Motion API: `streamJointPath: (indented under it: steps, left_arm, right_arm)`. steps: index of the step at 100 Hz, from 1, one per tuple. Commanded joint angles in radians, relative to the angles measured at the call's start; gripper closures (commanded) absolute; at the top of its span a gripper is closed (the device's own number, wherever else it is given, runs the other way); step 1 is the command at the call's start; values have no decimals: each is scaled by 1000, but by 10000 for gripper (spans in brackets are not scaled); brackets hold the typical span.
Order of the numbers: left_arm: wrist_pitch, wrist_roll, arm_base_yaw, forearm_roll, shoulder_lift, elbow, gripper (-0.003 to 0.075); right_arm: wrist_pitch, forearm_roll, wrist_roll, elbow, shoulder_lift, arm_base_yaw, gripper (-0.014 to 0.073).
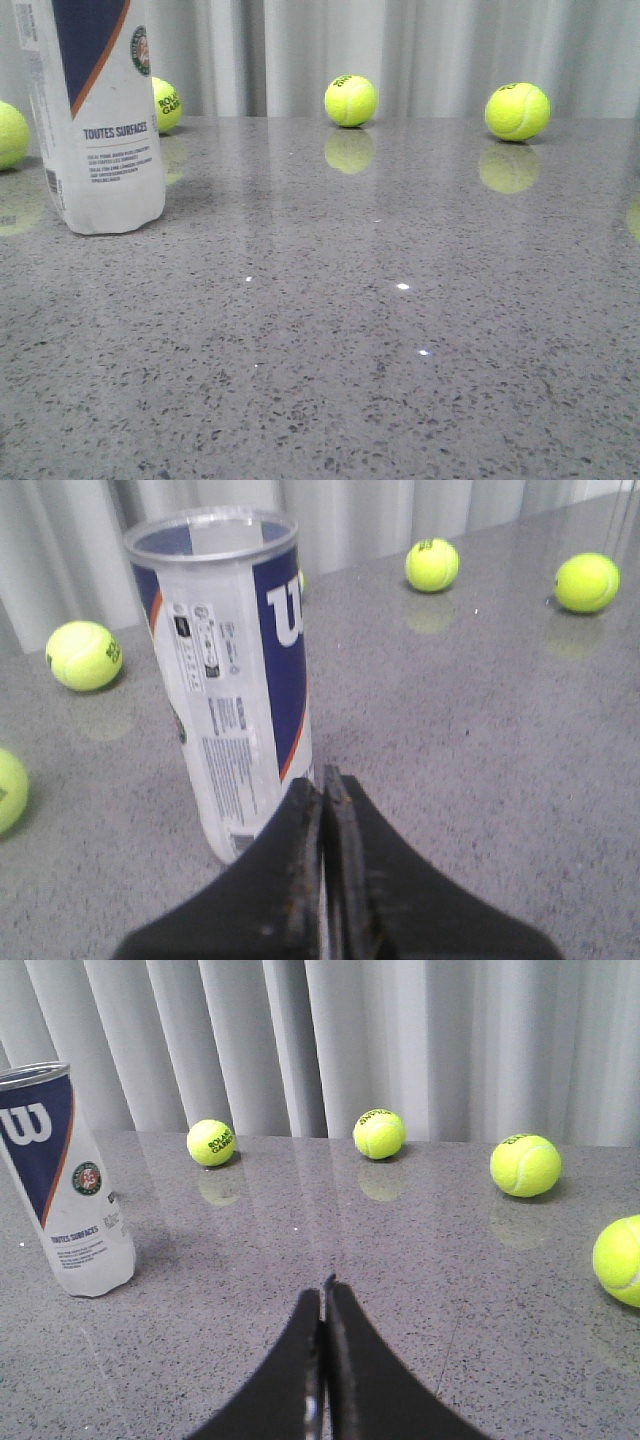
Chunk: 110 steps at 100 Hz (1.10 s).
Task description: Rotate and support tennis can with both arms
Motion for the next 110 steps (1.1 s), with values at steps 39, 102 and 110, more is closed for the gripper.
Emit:
streamJointPath:
  steps: [39, 102, 110]
  left_arm:
    - [-290, -9, 147, 3, -102, 183, 741]
    - [-320, -74, 557, 13, -509, 543, 741]
    - [-311, -74, 560, 10, -511, 572, 741]
  right_arm:
    - [-76, -5, -3, -25, 13, -6, 650]
    - [-76, -5, -3, -25, 13, -6, 650]
    - [-76, -5, -3, -25, 13, -6, 650]
